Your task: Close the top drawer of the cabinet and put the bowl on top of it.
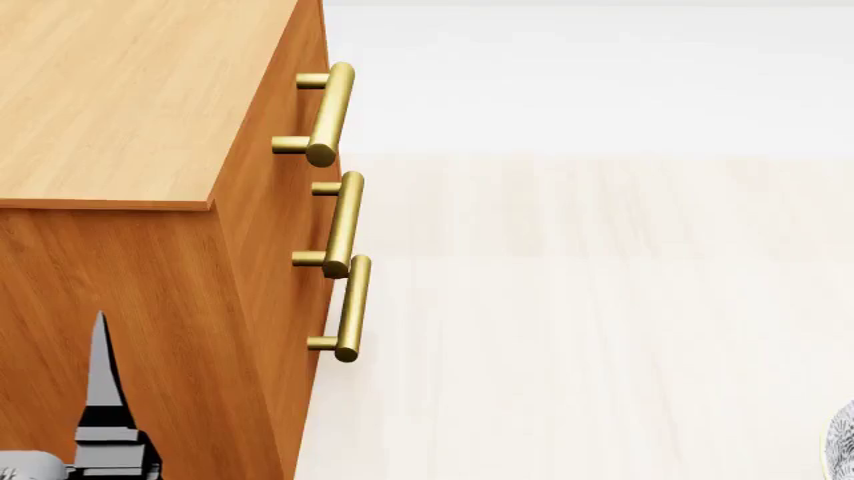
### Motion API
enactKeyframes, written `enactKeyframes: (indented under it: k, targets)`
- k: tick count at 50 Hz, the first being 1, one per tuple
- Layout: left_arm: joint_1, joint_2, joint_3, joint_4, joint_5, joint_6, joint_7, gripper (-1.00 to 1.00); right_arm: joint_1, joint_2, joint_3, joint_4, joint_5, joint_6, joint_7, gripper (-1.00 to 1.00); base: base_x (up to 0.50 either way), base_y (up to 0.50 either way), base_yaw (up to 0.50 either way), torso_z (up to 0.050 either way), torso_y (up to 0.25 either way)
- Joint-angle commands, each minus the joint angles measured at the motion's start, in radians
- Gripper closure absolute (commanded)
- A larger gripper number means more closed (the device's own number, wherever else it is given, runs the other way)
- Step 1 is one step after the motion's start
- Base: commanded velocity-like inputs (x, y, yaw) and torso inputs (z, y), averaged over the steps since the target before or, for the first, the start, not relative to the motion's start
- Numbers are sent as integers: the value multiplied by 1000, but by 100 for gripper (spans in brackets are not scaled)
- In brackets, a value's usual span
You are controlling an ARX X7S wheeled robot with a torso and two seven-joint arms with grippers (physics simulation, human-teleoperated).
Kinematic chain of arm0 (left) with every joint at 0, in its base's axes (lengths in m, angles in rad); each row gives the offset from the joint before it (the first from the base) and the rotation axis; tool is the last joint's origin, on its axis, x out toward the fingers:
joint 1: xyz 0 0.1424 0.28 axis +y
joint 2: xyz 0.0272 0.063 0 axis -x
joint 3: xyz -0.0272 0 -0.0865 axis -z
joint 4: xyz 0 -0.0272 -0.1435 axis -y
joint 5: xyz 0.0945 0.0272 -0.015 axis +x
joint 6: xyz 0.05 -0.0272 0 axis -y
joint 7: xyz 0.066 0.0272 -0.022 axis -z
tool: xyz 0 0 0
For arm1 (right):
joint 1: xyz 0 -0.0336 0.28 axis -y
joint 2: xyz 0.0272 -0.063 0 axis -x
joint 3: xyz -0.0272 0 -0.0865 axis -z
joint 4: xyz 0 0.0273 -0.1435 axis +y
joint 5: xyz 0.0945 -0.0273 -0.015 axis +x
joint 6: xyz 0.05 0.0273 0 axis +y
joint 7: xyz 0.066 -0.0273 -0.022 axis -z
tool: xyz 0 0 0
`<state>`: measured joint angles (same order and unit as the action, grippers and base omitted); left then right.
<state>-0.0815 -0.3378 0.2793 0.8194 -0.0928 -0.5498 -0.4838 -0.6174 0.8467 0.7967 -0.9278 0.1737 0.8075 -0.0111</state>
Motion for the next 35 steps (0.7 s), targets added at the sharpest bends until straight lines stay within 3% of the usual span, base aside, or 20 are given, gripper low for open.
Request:
enactKeyframes:
  k: [1,21,35]
  targets:
    - [-4,-1,11,9,2,-9,-5,-100,-69,-60,-38,44,-59,-87,-10,-100,0,0,0,0,0]
    - [1,-8,9,6,-3,-2,-12,-100,-9,-17,-261,115,-110,-122,33,-100,0,0,0,0,0]
    - [2,-10,8,-10,-8,11,-14,-100,15,-23,-326,164,-127,-143,46,-100,0,0,0,0,0]
